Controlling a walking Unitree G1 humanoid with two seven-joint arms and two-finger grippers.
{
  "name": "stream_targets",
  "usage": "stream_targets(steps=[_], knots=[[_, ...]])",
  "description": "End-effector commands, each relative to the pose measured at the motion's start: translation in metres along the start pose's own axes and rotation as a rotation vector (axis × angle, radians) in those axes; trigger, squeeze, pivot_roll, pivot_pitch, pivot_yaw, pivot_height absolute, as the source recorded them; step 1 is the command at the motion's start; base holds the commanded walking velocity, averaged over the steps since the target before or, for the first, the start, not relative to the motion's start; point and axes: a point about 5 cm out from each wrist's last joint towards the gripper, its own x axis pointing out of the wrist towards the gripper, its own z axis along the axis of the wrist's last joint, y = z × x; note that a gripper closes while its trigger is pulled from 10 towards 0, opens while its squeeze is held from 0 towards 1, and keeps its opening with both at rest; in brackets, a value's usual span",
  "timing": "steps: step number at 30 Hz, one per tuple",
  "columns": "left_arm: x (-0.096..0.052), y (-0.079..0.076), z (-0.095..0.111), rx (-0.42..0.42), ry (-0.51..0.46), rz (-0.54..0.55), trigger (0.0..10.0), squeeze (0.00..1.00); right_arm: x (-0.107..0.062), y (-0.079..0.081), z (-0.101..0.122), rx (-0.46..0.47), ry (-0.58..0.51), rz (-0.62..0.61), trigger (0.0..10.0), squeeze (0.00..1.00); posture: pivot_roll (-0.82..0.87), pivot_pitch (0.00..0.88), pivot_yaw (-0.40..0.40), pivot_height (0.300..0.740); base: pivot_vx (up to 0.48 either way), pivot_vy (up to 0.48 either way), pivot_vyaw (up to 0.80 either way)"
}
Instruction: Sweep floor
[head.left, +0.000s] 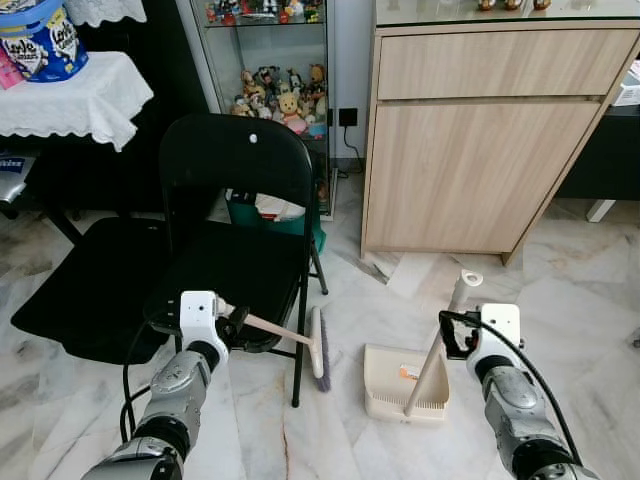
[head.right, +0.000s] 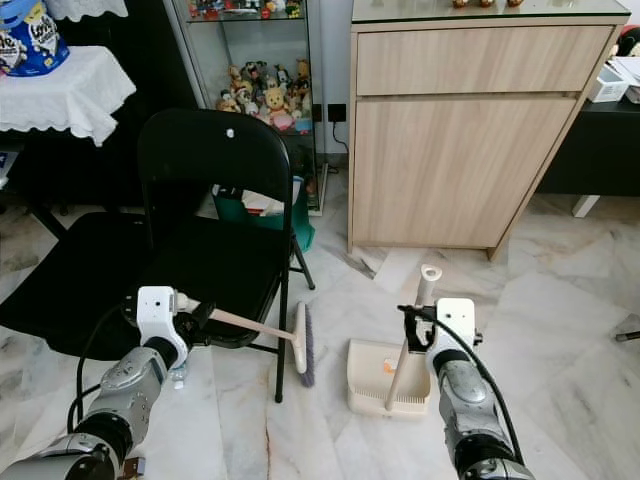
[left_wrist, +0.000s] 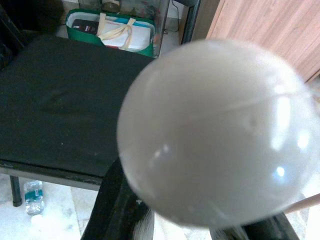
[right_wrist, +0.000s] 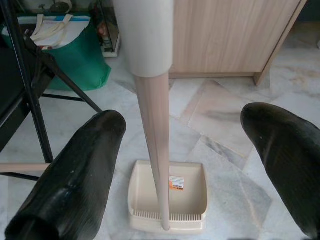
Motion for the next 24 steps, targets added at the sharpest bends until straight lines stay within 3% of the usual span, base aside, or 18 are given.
stream_targets(steps=[1,4,12,13,20,22,24], knots=[[-0.003,0.005,-0.005,-0.002,0.026,0.013,10.0,0.0,0.001,0.0,0.001,0.025,0.003,0.004,10.0,1.0,-0.05,0.077,0.062,0.74,0.0,0.0,0.0],[-0.003,0.005,-0.004,-0.002,0.026,0.013,10.0,0.0,0.002,0.003,0.002,0.05,0.01,0.039,10.0,1.0,-0.05,0.07,0.06,0.74,0.0,0.0,0.0],[-0.003,0.006,-0.004,0.0,0.026,0.013,10.0,0.0,0.001,0.011,-0.008,0.002,0.104,0.1,10.0,1.0,-0.05,0.061,0.06,0.74,0.0,0.0,0.0],[-0.003,0.006,-0.004,0.001,0.027,0.012,10.0,0.0,0.001,0.012,-0.009,0.008,0.106,0.1,10.0,0.0,-0.04,0.062,0.06,0.74,0.0,0.0,0.0],[-0.003,0.006,-0.004,0.002,0.026,0.012,10.0,0.0,0.002,0.009,-0.003,0.003,0.068,0.066,10.0,0.0,-0.04,0.069,0.062,0.74,0.0,0.0,0.0],[-0.003,0.006,-0.004,0.002,0.026,0.013,10.0,0.0,0.004,0.005,0.005,-0.041,0.025,0.04,10.0,0.0,-0.04,0.069,0.062,0.74,0.0,0.0,0.0],[-0.003,0.006,-0.004,0.002,0.027,0.014,10.0,0.0,0.004,0.003,0.008,-0.005,0.003,0.043,10.0,0.0,-0.04,0.069,0.062,0.74,0.0,0.0,0.0]])
